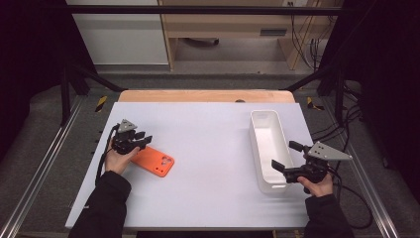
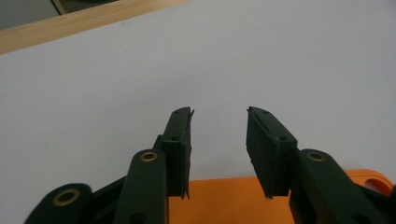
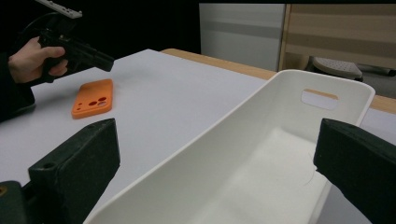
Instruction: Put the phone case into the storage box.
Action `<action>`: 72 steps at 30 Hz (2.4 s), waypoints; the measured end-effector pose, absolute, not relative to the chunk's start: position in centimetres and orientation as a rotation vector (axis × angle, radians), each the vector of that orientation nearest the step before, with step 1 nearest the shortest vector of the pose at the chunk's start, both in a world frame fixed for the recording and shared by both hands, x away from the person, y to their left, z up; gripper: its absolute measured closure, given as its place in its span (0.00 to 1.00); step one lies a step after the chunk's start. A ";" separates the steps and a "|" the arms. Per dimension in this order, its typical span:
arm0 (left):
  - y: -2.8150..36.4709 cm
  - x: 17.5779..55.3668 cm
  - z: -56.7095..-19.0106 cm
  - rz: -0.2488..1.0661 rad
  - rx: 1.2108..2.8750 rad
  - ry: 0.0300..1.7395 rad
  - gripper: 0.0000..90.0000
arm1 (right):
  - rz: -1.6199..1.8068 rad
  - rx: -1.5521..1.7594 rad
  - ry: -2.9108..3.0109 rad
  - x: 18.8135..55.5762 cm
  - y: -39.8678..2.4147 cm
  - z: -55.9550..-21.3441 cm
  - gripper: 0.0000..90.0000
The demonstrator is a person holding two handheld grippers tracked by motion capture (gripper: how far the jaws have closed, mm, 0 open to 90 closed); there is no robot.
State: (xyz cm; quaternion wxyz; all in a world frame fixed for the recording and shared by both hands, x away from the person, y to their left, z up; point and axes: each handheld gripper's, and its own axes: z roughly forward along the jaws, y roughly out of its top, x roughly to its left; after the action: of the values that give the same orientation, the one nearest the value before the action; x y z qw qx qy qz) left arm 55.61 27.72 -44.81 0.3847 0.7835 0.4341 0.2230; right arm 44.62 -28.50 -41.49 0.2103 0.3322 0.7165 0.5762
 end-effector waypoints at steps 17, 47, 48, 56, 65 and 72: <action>27.7 56.6 -46.4 0.557 2.075 1.171 0.93 | 1.605 0.923 1.992 44.6 -28.5 -41.5 0.01; 27.8 56.8 -47.0 0.557 2.121 1.232 1.00 | 1.606 0.919 1.996 44.6 -28.6 -41.4 0.01; 27.8 56.8 -46.9 0.556 2.124 1.232 1.00 | 1.608 0.919 1.997 44.6 -28.6 -41.4 0.01; 27.8 56.3 -46.8 0.558 2.151 1.239 1.00 | 1.607 0.918 1.996 44.5 -28.6 -41.3 0.01; 27.9 55.6 -46.6 0.544 2.175 1.245 1.00 | 1.616 0.915 1.995 44.5 -28.6 -41.3 0.01; 28.4 54.8 -46.5 0.533 2.176 1.252 1.00 | 1.616 0.916 1.996 44.5 -28.7 -41.3 0.01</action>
State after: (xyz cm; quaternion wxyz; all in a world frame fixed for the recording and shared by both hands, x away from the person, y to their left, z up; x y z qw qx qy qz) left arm 54.78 28.38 -46.51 0.2835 0.8131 0.4677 0.1991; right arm 44.50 -28.65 -41.26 0.2060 0.3287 0.7165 0.5798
